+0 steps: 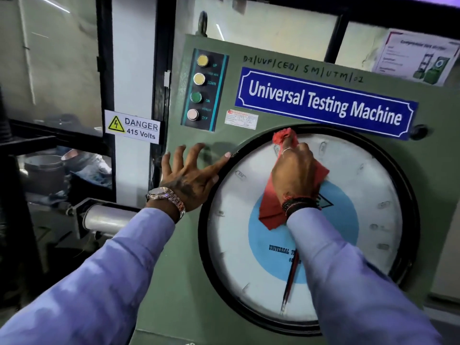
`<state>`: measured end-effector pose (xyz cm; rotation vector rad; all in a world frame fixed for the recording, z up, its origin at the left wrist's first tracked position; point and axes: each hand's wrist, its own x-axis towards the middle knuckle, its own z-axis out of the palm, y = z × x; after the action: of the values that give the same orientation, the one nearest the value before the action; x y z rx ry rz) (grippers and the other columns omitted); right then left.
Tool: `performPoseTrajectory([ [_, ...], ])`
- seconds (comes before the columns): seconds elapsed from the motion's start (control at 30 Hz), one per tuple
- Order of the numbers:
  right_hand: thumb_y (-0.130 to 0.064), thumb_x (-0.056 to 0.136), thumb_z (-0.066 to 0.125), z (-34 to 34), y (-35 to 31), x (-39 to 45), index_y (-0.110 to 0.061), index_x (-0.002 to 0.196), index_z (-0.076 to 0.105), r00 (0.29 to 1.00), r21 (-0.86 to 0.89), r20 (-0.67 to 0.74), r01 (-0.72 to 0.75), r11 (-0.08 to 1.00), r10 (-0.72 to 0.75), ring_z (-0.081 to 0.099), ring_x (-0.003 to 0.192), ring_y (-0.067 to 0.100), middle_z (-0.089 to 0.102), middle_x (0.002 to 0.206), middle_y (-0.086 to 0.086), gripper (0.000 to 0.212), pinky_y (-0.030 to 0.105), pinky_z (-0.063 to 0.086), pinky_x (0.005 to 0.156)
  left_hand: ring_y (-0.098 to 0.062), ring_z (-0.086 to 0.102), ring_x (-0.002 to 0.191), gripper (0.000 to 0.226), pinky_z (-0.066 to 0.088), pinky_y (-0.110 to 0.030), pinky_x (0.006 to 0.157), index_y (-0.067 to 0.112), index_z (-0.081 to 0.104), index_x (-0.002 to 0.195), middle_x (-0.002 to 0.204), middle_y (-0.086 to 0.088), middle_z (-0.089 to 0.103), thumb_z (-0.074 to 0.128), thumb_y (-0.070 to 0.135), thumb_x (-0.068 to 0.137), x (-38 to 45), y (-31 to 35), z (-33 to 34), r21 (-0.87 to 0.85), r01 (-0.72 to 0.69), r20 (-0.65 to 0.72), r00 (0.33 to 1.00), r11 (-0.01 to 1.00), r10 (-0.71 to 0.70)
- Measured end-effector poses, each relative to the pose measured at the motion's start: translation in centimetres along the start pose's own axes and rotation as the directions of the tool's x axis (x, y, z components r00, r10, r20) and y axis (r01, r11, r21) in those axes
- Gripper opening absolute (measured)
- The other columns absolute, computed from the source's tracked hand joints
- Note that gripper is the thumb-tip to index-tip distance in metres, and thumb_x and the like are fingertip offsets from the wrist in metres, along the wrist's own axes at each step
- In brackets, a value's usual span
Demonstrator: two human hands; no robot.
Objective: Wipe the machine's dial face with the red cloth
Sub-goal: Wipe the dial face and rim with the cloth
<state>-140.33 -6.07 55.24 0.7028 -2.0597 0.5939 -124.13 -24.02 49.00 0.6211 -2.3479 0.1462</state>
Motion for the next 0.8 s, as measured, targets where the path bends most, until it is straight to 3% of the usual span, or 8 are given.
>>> performPoseTrajectory([
  [0.2, 0.001, 0.099, 0.047, 1.0, -2.6, -3.4, -0.012, 0.163, 0.044, 0.952, 0.05, 0.135, 0.271, 0.961, -0.275, 0.065, 0.105, 0.042, 0.065, 0.116, 0.021, 0.066, 0.048, 0.054, 0.091, -0.044, 0.022, 0.154, 0.076, 0.029, -0.065, 0.123, 0.078, -0.008, 0.156, 0.175, 0.002, 0.007, 0.047, 0.056, 0.109, -0.5, 0.0, -0.5, 0.057, 0.027, 0.138, 0.99, 0.998, -0.034],
  [0.3, 0.002, 0.095, 0.051, 0.1, -0.8, -1.6, -0.022, 0.156, 0.056, 0.978, 0.02, 0.066, 0.197, 0.98, -0.198, 0.068, 0.098, 0.041, 0.067, 0.109, 0.019, 0.065, 0.045, 0.057, 0.086, -0.042, 0.025, 0.153, 0.085, 0.032, -0.062, 0.122, 0.076, -0.014, 0.156, 0.172, 0.002, 0.008, 0.053, 0.055, 0.108, -0.8, 0.2, -1.1, 0.098, 0.038, 0.19, 0.98, 0.994, -0.056],
  [0.37, 0.001, 0.097, 0.049, 0.1, -0.7, -1.3, -0.018, 0.158, 0.053, 0.987, 0.031, 0.067, 0.146, 0.989, -0.148, 0.068, 0.098, 0.041, 0.067, 0.111, 0.02, 0.064, 0.045, 0.056, 0.088, -0.041, 0.026, 0.152, 0.092, 0.032, -0.062, 0.121, 0.076, -0.018, 0.155, 0.172, 0.002, 0.008, 0.058, 0.055, 0.106, -1.0, 0.3, -1.2, 0.121, 0.038, 0.2, 0.978, 0.992, -0.062],
  [0.47, -0.003, 0.103, 0.046, 1.1, -2.5, -3.8, -0.014, 0.164, 0.043, 0.946, 0.179, 0.199, 0.22, 0.959, -0.254, 0.063, 0.114, 0.044, 0.061, 0.125, 0.024, 0.062, 0.047, 0.051, 0.103, -0.041, 0.023, 0.153, 0.102, 0.029, -0.064, 0.121, 0.077, -0.026, 0.149, 0.171, 0.001, 0.004, 0.063, 0.059, 0.103, -0.9, 0.2, -1.2, 0.148, 0.034, 0.229, 0.971, 0.988, -0.068],
  [0.57, -0.007, 0.104, 0.046, 1.6, -2.9, -5.5, -0.017, 0.166, 0.041, 0.91, 0.24, 0.238, 0.283, 0.929, -0.339, 0.061, 0.118, 0.043, 0.06, 0.126, 0.022, 0.063, 0.047, 0.049, 0.106, -0.042, 0.018, 0.156, 0.112, 0.026, -0.067, 0.12, 0.076, -0.029, 0.147, 0.172, 0.001, 0.0, 0.07, 0.058, 0.099, -1.0, 0.4, -1.4, 0.17, 0.04, 0.241, 0.967, 0.985, -0.081],
  [0.73, -0.003, 0.098, 0.033, 0.9, -2.1, -2.8, -0.016, 0.163, 0.044, 0.951, 0.14, 0.2, 0.21, 0.968, -0.236, 0.064, 0.112, 0.046, 0.063, 0.119, 0.025, 0.067, 0.05, 0.054, 0.101, -0.048, -0.01, 0.167, 0.116, 0.008, -0.076, 0.127, 0.071, -0.026, 0.154, 0.18, 0.004, -0.021, 0.073, 0.061, 0.096, -0.9, 0.4, -1.6, 0.197, 0.035, 0.26, 0.962, 0.98, -0.087],
  [0.8, 0.001, 0.097, 0.039, 1.1, -2.9, -3.4, -0.01, 0.166, 0.038, 0.955, 0.144, 0.204, 0.187, 0.972, -0.214, 0.063, 0.113, 0.045, 0.063, 0.123, 0.026, 0.069, 0.049, 0.051, 0.102, -0.048, -0.021, 0.166, 0.119, 0.001, -0.076, 0.128, 0.069, -0.029, 0.155, 0.18, 0.005, -0.029, 0.073, 0.066, 0.093, -0.9, 0.2, -1.5, 0.22, 0.013, 0.222, 0.973, 0.975, -0.063],
])
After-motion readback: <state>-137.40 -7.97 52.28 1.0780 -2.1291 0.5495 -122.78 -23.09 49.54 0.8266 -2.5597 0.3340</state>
